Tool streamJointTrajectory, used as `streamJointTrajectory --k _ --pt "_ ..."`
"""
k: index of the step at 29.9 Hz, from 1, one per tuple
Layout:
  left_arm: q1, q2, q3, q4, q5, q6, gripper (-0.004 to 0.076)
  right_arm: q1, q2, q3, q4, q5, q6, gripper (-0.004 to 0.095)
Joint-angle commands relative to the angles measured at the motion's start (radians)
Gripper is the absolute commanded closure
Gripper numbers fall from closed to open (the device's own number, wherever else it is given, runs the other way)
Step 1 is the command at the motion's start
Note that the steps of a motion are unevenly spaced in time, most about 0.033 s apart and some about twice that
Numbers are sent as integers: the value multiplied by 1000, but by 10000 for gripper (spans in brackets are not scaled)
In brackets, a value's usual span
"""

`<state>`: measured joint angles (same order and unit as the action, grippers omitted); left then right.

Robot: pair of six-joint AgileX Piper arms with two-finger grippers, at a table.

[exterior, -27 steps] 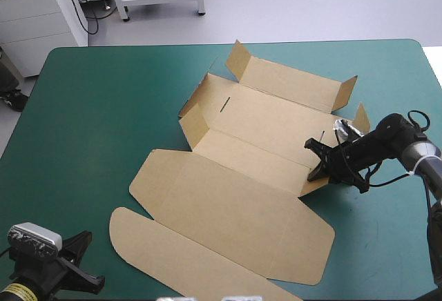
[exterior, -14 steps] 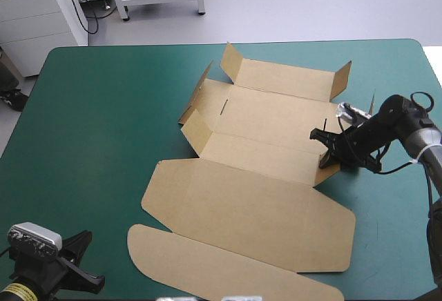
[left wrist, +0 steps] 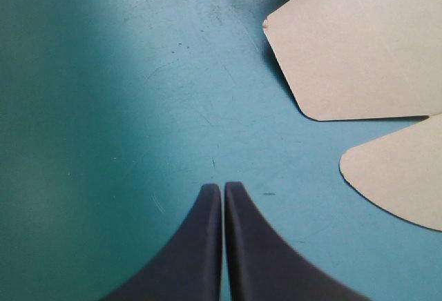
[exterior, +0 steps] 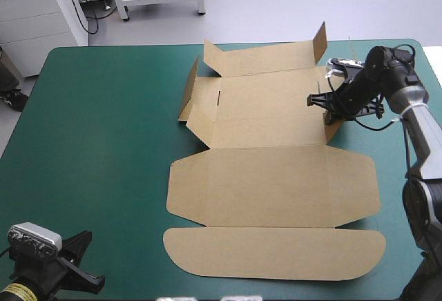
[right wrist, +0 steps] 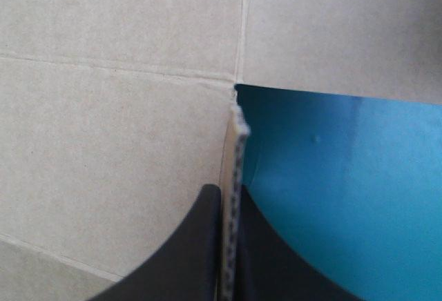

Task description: Fold the box

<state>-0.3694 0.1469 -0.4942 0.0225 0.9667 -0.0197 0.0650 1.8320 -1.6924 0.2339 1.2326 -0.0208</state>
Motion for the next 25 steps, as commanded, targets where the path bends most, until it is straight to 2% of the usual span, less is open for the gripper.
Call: streamJointTrajectory --k 1,11,19,25 --pt "-2 15 -21 0 -63 -6 731 56 31 -110 -26 20 -86 908" --pt "-2 15 -21 0 -63 -6 731 247 205 -359 -249 14 -348 909" --pt "-2 15 -21 0 -63 -6 731 325 248 -460 -205 -14 -507 909" --pt "-2 15 -21 0 -63 -6 731 393 248 -469 -192 -85 -647 909"
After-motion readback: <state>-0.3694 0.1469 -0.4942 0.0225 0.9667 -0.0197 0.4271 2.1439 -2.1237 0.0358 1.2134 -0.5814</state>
